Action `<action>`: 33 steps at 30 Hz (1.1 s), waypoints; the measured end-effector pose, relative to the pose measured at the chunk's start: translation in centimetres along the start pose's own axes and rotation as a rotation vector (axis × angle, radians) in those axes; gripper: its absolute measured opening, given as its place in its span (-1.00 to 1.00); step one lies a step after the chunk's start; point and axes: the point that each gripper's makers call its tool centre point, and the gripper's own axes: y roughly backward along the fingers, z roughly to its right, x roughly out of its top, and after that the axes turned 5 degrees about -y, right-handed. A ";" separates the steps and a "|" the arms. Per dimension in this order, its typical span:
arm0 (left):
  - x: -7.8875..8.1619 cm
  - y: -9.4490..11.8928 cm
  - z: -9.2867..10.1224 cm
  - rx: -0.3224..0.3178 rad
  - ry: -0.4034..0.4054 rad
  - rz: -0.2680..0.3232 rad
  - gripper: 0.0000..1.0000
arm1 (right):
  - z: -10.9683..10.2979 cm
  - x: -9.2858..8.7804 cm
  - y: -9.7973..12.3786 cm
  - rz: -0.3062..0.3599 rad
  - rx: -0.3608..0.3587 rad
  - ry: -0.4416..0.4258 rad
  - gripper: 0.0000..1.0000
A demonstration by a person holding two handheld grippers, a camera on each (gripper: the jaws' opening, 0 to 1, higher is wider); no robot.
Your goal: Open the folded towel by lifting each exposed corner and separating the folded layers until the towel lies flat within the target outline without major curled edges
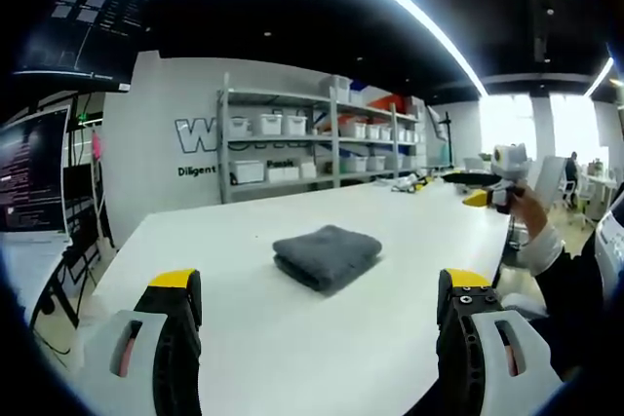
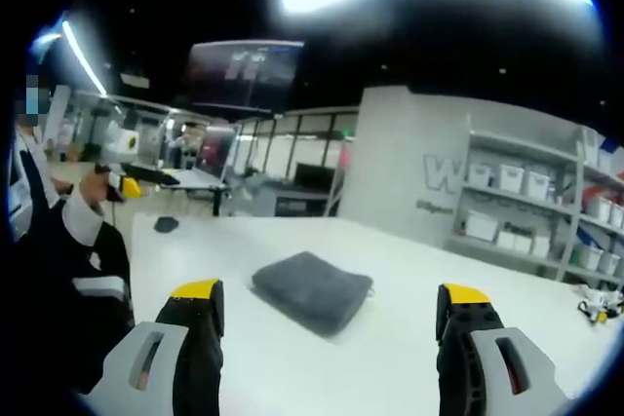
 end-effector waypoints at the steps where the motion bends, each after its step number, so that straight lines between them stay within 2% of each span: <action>1: 0.0 0.0 0.0 -0.002 -0.001 -0.003 0.99 | 0.0 -0.2 -0.1 -0.007 0.002 0.000 0.80; 15: 0.1 0.6 -0.6 0.016 0.004 0.003 0.99 | 0.4 -0.7 -1.4 -0.023 0.011 -0.003 0.79; 21: -0.2 0.2 -0.2 0.010 0.004 -0.007 0.99 | 0.4 -0.6 -2.4 -0.012 0.042 -0.039 0.75; 33: -0.3 0.1 -0.2 0.007 -0.002 -0.018 0.99 | 0.4 -0.5 -4.0 -0.020 0.056 -0.019 0.74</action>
